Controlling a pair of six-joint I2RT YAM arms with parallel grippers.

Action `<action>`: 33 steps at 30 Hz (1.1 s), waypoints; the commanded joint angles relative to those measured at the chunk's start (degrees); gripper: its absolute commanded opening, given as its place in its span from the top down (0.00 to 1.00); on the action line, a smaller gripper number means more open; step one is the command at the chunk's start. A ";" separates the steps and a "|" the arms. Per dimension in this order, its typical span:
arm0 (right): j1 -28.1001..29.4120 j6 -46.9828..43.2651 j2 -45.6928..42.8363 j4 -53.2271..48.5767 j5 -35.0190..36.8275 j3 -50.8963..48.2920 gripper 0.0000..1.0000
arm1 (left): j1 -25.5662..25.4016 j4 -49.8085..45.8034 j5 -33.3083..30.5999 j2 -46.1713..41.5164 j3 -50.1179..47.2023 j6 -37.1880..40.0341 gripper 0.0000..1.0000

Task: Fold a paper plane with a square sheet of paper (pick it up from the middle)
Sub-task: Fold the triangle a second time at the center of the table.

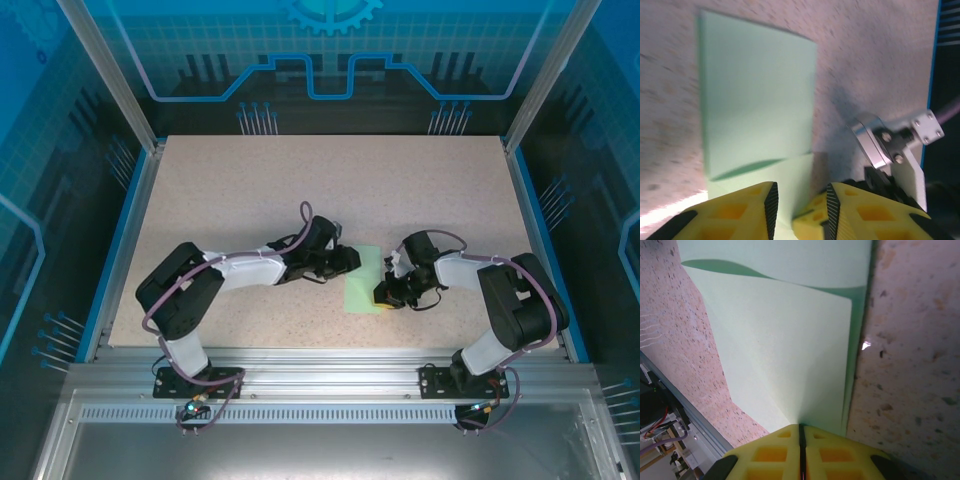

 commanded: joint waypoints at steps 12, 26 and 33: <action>-0.16 0.01 -0.13 -1.20 3.34 -1.12 0.91 | -1.60 2.77 2.50 9.29 0.55 -3.07 0.69; 5.16 2.19 -2.55 -0.29 2.14 5.14 0.89 | -1.62 1.99 1.85 10.59 0.02 -2.73 0.71; 6.61 3.80 1.72 3.01 1.82 5.42 0.91 | -1.62 1.70 1.78 10.50 0.12 -2.82 0.71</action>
